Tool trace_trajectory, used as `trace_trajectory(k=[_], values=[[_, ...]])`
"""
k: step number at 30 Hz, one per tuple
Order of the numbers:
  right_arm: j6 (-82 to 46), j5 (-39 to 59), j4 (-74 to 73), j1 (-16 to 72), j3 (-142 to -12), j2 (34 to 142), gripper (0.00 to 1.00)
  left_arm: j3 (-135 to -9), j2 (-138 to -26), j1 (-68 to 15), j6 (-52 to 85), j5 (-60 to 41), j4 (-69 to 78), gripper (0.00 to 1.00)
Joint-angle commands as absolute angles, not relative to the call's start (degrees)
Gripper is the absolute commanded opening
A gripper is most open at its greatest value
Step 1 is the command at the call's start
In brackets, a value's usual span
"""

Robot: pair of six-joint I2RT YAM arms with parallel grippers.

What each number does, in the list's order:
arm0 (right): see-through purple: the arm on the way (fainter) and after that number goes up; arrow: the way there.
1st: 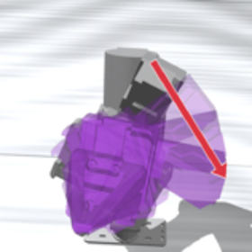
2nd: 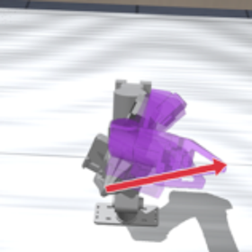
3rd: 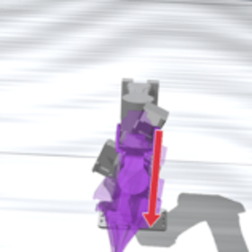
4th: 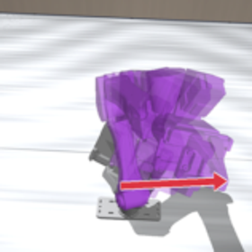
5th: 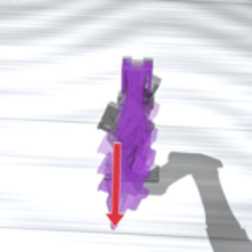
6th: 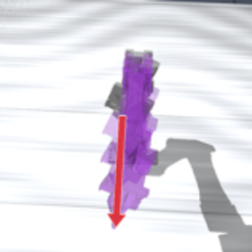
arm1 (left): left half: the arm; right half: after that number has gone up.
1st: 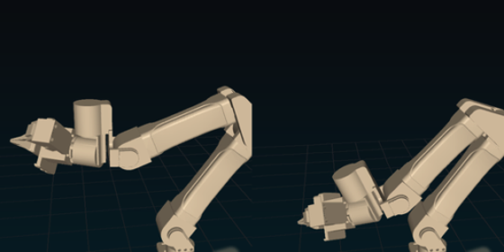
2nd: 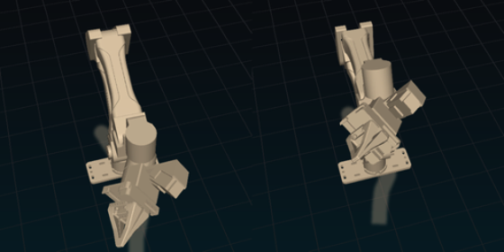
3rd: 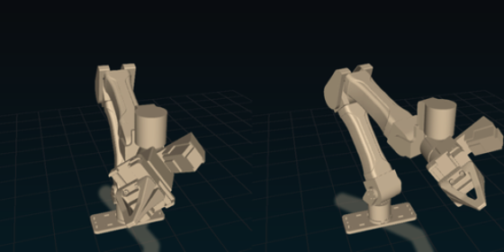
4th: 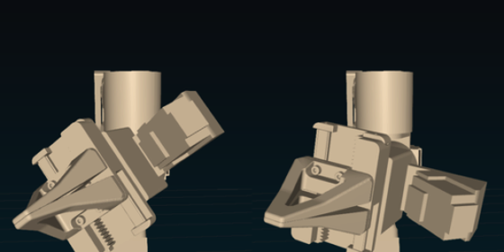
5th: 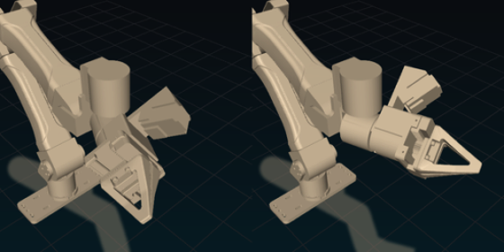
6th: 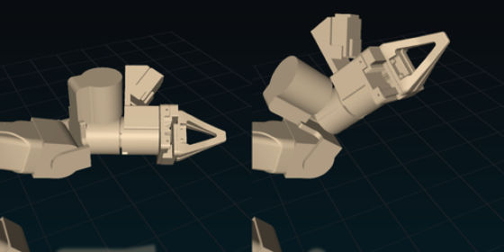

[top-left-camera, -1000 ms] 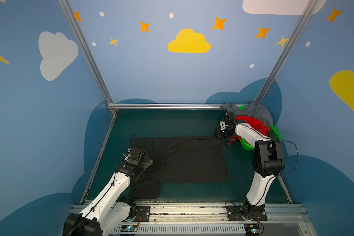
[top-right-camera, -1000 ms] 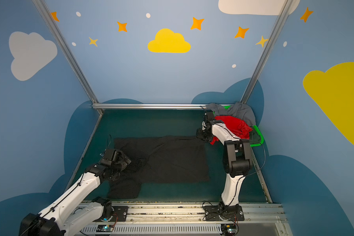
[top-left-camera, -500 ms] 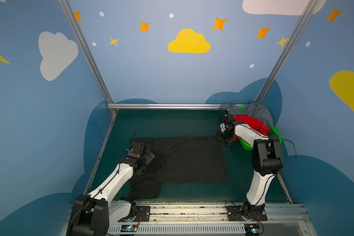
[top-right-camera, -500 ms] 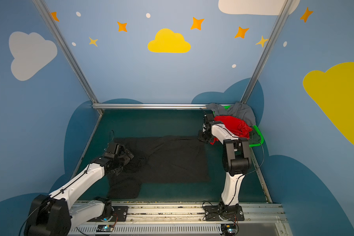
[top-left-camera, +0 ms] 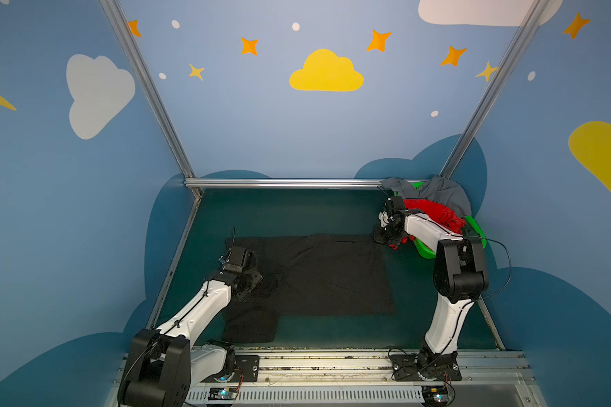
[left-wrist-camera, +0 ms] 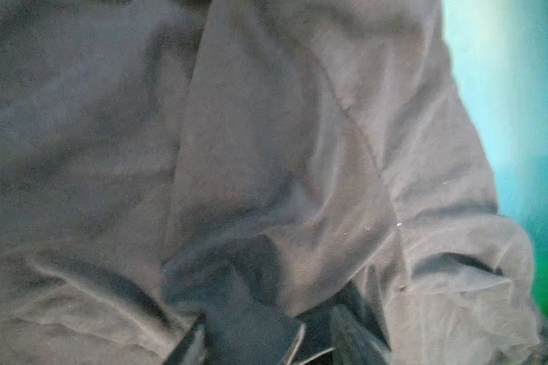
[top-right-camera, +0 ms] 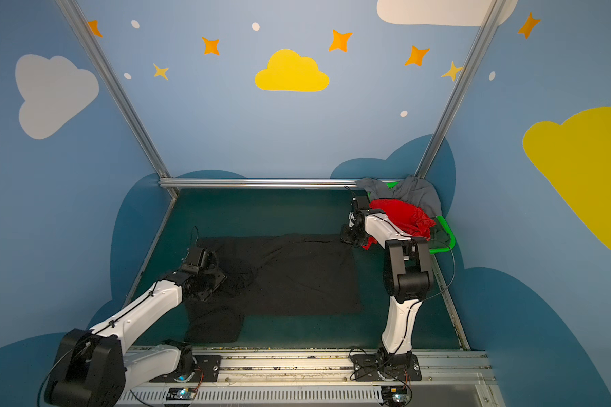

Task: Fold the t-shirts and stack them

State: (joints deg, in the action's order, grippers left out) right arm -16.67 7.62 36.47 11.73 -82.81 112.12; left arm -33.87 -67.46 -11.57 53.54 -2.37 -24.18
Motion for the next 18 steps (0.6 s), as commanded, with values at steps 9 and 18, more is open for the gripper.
trace_trajectory(k=[9, 18], values=[[-17.19, 8.88, 35.35, 11.52, -80.25, 108.2, 0.0, -36.32, -70.44, -8.58, 51.3, -1.67, -24.98, 0.03], [-18.05, 8.71, 34.84, 11.01, -76.24, 102.76, 0.0, -42.63, -72.23, -2.34, 47.3, -0.64, -25.87, 0.03]])
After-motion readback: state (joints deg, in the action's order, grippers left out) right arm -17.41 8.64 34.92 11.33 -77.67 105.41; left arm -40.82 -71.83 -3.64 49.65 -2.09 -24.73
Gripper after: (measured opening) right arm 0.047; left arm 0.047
